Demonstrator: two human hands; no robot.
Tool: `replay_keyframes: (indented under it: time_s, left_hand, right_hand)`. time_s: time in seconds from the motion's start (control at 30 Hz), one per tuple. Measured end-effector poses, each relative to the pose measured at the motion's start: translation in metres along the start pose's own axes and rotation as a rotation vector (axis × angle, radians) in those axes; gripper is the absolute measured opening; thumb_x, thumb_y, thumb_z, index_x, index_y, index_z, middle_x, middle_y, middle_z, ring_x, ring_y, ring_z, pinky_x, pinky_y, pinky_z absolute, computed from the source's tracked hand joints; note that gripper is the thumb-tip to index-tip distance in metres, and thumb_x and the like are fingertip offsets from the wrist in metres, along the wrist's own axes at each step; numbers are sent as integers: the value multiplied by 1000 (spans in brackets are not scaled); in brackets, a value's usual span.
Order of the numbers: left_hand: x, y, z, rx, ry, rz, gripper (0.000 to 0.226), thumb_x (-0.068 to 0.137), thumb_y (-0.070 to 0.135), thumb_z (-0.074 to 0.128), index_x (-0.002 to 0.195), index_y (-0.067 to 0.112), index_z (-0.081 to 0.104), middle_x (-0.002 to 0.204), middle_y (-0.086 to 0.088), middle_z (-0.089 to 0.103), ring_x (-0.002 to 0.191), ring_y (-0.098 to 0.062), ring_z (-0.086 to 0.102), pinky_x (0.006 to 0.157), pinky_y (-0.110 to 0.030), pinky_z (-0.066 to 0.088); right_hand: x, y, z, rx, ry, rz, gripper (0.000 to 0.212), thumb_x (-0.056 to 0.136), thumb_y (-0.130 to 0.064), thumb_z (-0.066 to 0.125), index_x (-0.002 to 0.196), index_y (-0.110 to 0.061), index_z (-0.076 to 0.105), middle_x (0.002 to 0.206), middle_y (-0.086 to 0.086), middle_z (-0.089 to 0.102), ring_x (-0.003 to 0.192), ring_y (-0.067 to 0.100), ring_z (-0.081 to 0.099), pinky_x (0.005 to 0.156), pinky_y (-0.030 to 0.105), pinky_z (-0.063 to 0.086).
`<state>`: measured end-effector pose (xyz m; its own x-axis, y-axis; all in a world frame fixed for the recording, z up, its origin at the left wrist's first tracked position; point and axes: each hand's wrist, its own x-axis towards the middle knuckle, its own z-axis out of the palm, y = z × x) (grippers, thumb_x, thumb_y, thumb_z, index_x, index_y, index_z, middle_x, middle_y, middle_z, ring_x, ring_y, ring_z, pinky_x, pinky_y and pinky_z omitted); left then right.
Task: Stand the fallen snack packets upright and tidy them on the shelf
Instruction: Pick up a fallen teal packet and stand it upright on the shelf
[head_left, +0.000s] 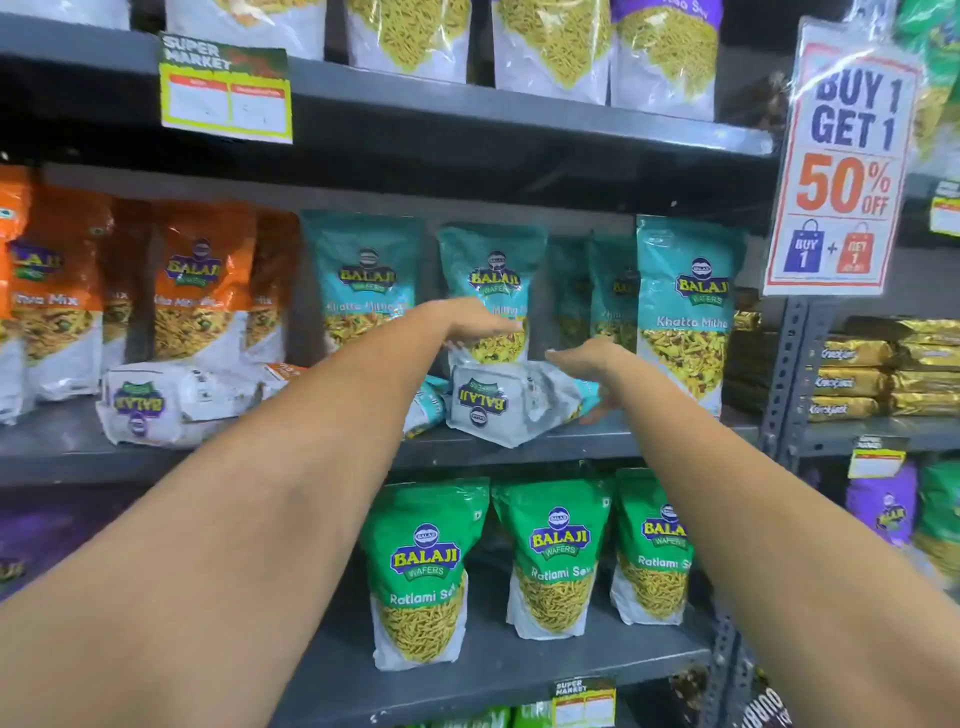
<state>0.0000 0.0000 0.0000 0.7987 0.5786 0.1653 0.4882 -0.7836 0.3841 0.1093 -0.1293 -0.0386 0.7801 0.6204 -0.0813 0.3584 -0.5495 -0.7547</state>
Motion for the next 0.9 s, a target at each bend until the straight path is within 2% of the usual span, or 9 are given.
replay_keyframes:
  time_s: [0.13, 0.2, 0.27, 0.33, 0.43, 0.6, 0.73, 0.83, 0.9]
  left_hand:
    - [16, 12, 16, -88, -294, -160, 60, 93, 48, 46, 139, 10, 38, 145, -17, 38, 104, -25, 49, 76, -32, 47]
    - [23, 14, 19, -100, -293, -176, 64, 93, 44, 50, 145, 14, 29, 151, -18, 30, 113, -27, 50, 77, -33, 50]
    - [31, 13, 20, -69, -297, -177, 65, 93, 45, 47, 146, 15, 23, 153, -17, 25, 124, -31, 48, 81, -35, 49]
    - [34, 11, 24, -44, -330, -195, 61, 93, 46, 45, 142, 15, 28, 148, -15, 32, 117, -30, 51, 85, -38, 48]
    - [43, 8, 29, -58, -348, -228, 61, 91, 47, 49, 140, 16, 30, 141, -16, 38, 112, -29, 52, 96, -40, 46]
    - [48, 8, 27, -95, -369, -262, 55, 84, 48, 60, 128, 21, 39, 131, -20, 52, 97, -31, 59, 98, -44, 45]
    - [50, 8, 31, -202, -398, -303, 48, 79, 46, 66, 114, 18, 48, 129, -21, 56, 109, -35, 59, 103, -48, 41]
    - [49, 8, 34, -344, -426, -337, 55, 73, 40, 74, 115, 12, 52, 96, -15, 69, 83, -30, 67, 85, -40, 53]
    - [47, 7, 33, -411, -449, -355, 63, 69, 37, 78, 120, 11, 51, 91, -15, 69, 76, -29, 68, 74, -38, 56]
  right_hand:
    - [10, 8, 10, 174, -27, -11, 57, 91, -34, 60, 132, 0, 44, 151, 12, 37, 119, 37, 51, 60, 43, 60]
    - [15, 13, 13, 191, -25, -37, 46, 89, -27, 64, 122, -1, 46, 152, 12, 32, 107, 34, 50, 57, 41, 58]
    - [19, 16, 13, 206, -47, -30, 41, 87, -24, 67, 117, -5, 48, 149, 15, 35, 96, 34, 50, 41, 37, 55]
    - [25, 19, 13, 261, -68, -24, 50, 86, -24, 68, 126, -4, 46, 146, 17, 36, 92, 35, 50, 31, 31, 50]
    - [35, 20, 14, 307, -43, -46, 62, 84, -29, 70, 133, -3, 42, 138, 18, 41, 85, 34, 53, 32, 33, 51]
    - [40, 24, 13, 334, -24, -63, 41, 77, -18, 77, 103, 0, 50, 113, 18, 53, 83, 38, 66, 36, 39, 55]
    - [33, 29, 3, 393, -41, -92, 48, 77, -6, 75, 115, 7, 50, 99, 17, 55, 69, 37, 66, 34, 44, 53]
    - [29, 35, -4, 411, -8, -112, 43, 75, -1, 75, 113, 7, 56, 83, 12, 54, 60, 30, 61, 31, 39, 51]
    - [28, 39, -7, 450, 1, -118, 42, 71, 2, 77, 106, 2, 54, 81, 13, 55, 64, 32, 64, 34, 43, 53]
